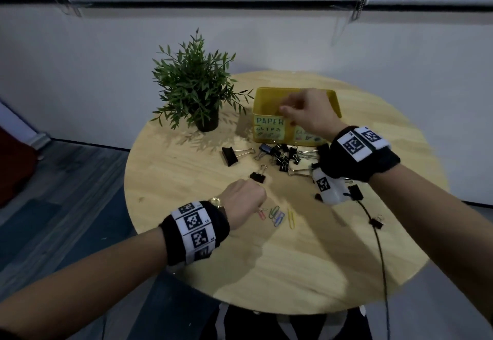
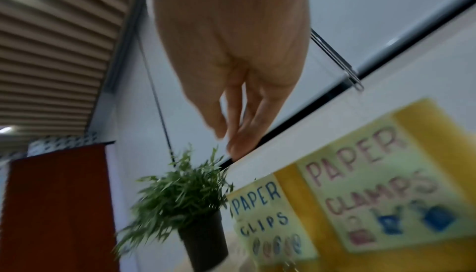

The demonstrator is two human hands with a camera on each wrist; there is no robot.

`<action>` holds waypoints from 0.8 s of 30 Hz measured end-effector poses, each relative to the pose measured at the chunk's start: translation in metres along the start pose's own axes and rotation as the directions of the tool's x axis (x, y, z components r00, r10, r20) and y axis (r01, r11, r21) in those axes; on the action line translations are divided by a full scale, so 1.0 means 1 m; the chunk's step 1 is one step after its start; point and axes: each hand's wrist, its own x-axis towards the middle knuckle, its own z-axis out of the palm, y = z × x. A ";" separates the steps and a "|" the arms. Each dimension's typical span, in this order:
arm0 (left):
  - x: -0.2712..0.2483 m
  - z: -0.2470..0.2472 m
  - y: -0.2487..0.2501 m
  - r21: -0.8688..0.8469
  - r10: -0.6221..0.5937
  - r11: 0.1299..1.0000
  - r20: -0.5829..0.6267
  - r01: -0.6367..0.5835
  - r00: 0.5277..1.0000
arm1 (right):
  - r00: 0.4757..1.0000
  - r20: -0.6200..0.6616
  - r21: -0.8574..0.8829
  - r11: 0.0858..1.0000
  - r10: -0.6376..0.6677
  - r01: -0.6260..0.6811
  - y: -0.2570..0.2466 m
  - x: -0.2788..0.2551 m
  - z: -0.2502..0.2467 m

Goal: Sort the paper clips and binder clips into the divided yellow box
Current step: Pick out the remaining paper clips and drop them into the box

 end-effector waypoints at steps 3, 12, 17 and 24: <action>0.008 -0.005 -0.003 0.043 0.063 0.997 -0.019 -0.062 0.998 | 0.927 0.320 -0.259 0.923 -0.196 0.284 0.004 -0.047 -0.003; 0.050 -0.045 -0.052 -0.378 -0.066 0.925 -0.278 -0.046 0.958 | 0.601 0.712 -0.258 0.661 -0.363 0.705 0.026 -0.134 0.018; 0.096 -0.071 -0.060 -0.497 -0.349 0.867 -0.614 -0.003 0.708 | 0.482 0.842 -0.226 0.654 -0.241 0.722 0.039 -0.134 0.022; 0.136 -0.077 -0.079 -0.413 -0.435 0.885 -0.566 0.215 0.700 | 0.558 0.660 -0.124 0.660 -0.502 0.741 0.054 -0.138 0.013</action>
